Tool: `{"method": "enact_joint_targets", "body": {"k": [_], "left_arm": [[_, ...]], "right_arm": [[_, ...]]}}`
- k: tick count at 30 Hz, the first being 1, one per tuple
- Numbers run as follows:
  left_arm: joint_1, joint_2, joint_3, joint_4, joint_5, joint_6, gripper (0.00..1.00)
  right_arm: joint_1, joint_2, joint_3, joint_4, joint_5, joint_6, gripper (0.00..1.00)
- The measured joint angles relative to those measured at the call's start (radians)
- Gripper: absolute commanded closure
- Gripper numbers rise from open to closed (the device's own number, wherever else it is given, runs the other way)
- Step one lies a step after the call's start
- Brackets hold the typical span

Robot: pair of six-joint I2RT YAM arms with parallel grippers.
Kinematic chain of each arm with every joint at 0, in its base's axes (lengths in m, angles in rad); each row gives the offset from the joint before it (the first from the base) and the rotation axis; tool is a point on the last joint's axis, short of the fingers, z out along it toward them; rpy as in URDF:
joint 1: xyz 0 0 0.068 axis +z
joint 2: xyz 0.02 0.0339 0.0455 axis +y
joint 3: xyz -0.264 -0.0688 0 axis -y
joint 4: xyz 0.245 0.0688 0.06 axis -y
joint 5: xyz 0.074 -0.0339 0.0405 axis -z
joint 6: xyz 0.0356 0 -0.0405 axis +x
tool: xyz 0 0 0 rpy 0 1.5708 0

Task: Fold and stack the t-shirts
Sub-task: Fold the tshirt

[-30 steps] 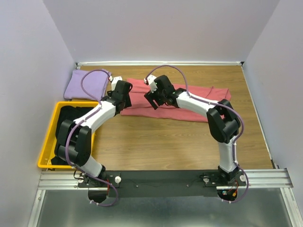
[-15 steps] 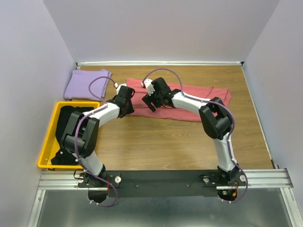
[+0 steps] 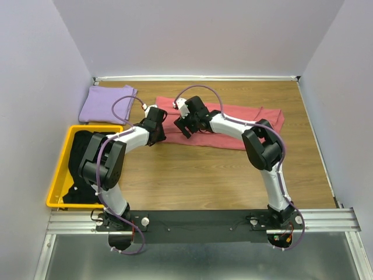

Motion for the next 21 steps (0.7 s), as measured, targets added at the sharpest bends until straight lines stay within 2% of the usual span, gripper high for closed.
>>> {"method": "enact_joint_targets", "body": {"k": [9, 21], "left_arm": [[0.0, 0.0, -0.003, 0.003, -0.001, 0.0, 0.63], [-0.002, -0.018, -0.028, 0.013, -0.016, 0.005, 0.61]], "right_arm": [[0.001, 0.043, 0.071, -0.001, 0.059, -0.016, 0.16], [-0.041, 0.143, 0.282, -0.005, 0.247, -0.04, 0.16]]}}
